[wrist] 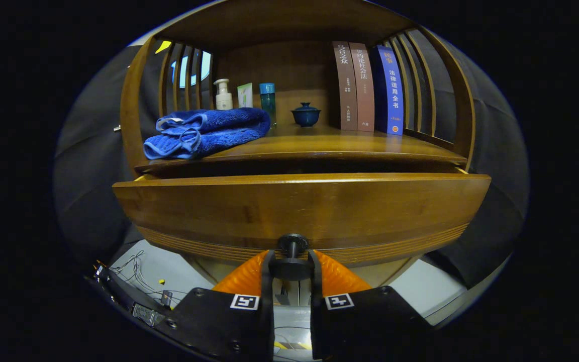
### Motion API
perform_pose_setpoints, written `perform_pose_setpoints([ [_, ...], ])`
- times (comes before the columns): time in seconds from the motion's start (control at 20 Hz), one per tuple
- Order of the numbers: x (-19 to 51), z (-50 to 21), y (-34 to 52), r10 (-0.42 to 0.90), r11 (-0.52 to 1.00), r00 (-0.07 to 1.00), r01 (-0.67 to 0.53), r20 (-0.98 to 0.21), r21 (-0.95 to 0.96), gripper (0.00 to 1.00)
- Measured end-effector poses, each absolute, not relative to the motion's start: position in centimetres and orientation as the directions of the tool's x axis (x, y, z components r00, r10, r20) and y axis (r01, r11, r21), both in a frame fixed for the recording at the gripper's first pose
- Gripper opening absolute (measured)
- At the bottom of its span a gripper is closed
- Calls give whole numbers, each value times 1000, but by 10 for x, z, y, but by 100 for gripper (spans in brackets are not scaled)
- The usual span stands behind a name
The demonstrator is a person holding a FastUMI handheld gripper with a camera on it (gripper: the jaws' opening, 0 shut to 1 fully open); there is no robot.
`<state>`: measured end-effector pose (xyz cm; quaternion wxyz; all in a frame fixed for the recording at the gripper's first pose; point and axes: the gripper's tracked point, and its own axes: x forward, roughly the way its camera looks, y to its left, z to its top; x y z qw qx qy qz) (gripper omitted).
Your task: Pull open the drawer, take out the items inside it, and place them on the countertop above the cabinet.
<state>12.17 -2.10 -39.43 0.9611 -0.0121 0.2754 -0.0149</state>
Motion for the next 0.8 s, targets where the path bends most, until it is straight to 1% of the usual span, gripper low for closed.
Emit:
perform_pose_setpoints([
  [0.35, 65, -389, -20, -29, 1000, 835, 18, -549, -26, 33],
  [0.8, 10, -391, -20, -31, 999, 808, 32, -589, -9, 33],
])
